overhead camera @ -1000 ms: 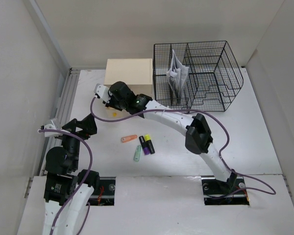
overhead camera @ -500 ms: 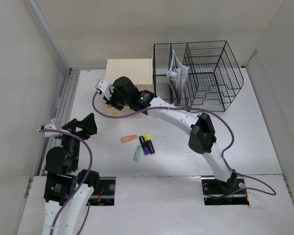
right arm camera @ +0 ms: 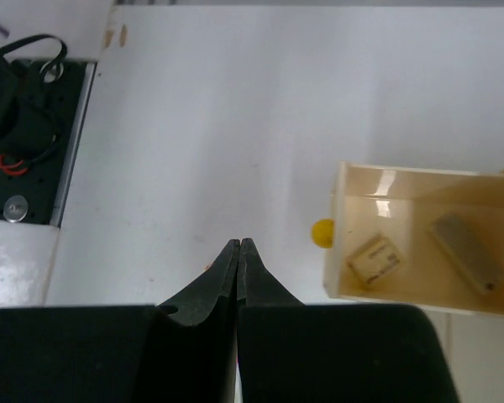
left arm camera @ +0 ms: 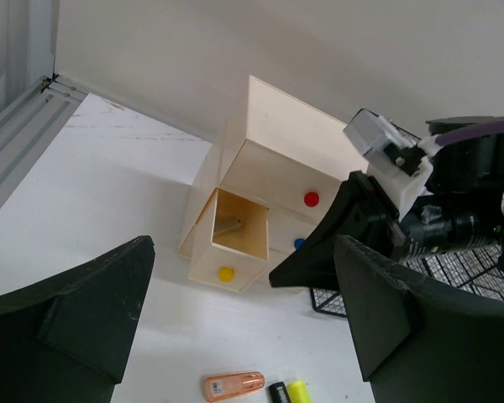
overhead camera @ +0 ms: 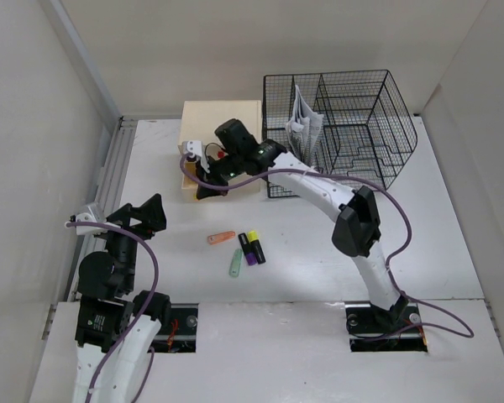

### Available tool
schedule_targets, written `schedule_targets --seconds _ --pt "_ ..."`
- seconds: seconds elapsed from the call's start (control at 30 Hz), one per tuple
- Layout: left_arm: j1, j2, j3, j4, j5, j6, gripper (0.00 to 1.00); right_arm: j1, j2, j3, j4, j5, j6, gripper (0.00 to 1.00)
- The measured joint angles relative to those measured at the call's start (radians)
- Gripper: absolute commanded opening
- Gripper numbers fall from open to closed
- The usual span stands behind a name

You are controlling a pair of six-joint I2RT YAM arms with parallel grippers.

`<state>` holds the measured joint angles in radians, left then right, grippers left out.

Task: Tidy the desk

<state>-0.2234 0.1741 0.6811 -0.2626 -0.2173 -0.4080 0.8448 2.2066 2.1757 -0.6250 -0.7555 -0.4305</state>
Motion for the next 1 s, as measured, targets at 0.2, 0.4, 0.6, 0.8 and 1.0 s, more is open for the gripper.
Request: schedule_targets --seconds 0.2,0.4,0.6,0.8,1.0 --pt "0.0 0.0 0.0 0.0 0.0 0.0 0.86 0.05 0.013 -0.05 -0.023 0.058 -0.025 0.0" --pt "0.0 0.0 0.0 0.0 0.0 0.0 0.86 0.117 0.013 -0.16 0.072 0.315 0.02 0.0" --pt "0.0 0.0 0.0 0.0 -0.004 0.0 0.86 0.163 0.013 -0.212 0.23 0.626 0.063 0.0" --pt "0.0 0.0 0.0 0.0 -0.004 0.0 0.86 0.165 0.034 -0.176 0.333 0.895 0.068 0.0" --pt "0.0 0.0 0.0 0.0 -0.004 0.0 0.86 0.164 0.086 -0.144 0.394 1.074 0.057 0.0"
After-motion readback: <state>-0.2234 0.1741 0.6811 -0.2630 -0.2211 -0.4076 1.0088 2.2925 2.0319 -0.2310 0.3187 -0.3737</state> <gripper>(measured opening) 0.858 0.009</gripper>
